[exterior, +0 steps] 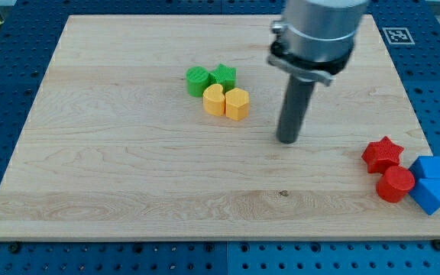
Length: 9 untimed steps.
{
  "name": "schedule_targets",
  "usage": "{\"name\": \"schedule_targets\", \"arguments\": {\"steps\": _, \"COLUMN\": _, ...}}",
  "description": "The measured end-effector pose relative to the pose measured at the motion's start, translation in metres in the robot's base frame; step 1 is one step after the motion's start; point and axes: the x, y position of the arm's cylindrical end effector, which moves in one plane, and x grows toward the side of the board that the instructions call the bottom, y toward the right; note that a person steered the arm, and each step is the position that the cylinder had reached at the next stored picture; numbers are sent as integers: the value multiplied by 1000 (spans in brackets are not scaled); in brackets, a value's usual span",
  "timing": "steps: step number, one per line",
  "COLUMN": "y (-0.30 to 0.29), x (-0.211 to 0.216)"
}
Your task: Separate the yellow hexagon from the yellow heart
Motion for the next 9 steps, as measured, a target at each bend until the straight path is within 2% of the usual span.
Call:
{"name": "schedule_targets", "arguments": {"steps": 1, "y": -57, "x": 0}}
{"name": "schedule_targets", "arguments": {"steps": 2, "y": -89, "x": -9}}
{"name": "schedule_targets", "arguments": {"steps": 3, "y": -89, "x": -9}}
{"name": "schedule_targets", "arguments": {"steps": 5, "y": -94, "x": -51}}
{"name": "schedule_targets", "arguments": {"steps": 6, "y": -94, "x": -51}}
{"name": "schedule_targets", "arguments": {"steps": 9, "y": -40, "x": -51}}
